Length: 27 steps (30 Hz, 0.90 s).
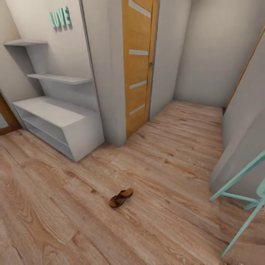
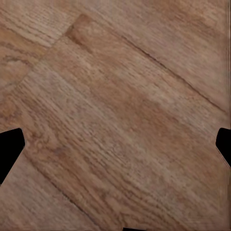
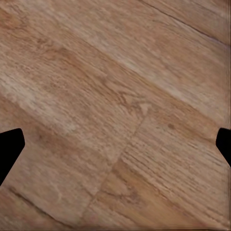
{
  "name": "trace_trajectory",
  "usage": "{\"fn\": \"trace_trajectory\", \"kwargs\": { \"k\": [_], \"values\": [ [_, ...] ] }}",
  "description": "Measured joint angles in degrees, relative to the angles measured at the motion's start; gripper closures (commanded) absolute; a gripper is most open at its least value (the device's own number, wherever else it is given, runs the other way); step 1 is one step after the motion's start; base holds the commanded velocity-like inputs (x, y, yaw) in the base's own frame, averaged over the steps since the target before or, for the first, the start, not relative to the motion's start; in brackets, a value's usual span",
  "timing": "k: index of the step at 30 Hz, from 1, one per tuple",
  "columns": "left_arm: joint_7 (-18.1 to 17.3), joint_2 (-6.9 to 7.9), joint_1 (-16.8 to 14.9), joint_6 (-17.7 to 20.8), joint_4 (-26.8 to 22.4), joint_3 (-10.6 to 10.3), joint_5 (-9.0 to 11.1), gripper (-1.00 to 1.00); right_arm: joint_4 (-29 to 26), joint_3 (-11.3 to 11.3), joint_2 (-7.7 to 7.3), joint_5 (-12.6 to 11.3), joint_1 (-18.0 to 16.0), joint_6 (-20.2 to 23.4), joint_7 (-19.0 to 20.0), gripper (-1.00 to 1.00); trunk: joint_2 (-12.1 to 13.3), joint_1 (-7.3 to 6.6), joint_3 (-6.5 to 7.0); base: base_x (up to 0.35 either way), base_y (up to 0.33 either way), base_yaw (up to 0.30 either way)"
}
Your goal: Pick up the two gym shoes and the two sandals from the corridor floor and place them onto the hallstand (shoe rack) in the corridor, making sure they are on the rack and not on the floor. Arrange them so the two gym shoes are next to each other and the two sandals are next to each other.
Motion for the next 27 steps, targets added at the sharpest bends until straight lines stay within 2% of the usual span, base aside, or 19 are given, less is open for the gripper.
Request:
{"fn": "trace_trajectory", "kwargs": {
  "k": [6, 18, 27],
  "values": [
    [0.00, 0.00, 0.00, 0.00, 0.00, 0.03, 0.00, -1.00, 0.00, 0.00, 0.00, 0.00, 0.00, 0.00, 0.00, -1.00, 0.00, -0.02, 0.00, 0.174, 0.000, -0.259],
    [0.00, 0.00, -0.01, -0.01, 0.00, 0.00, 0.00, -1.00, -0.13, 0.00, 0.00, -0.02, 0.00, 0.00, 0.05, -1.00, 0.00, -0.03, 0.03, 0.323, 0.000, -0.255],
    [0.00, -0.06, 0.02, -0.03, -0.02, -0.01, 0.00, -1.00, -0.24, 0.05, -0.04, -0.06, -0.01, -0.09, 0.02, -1.00, 0.00, -0.03, 0.06, 0.333, 0.000, -0.069]
  ]
}}
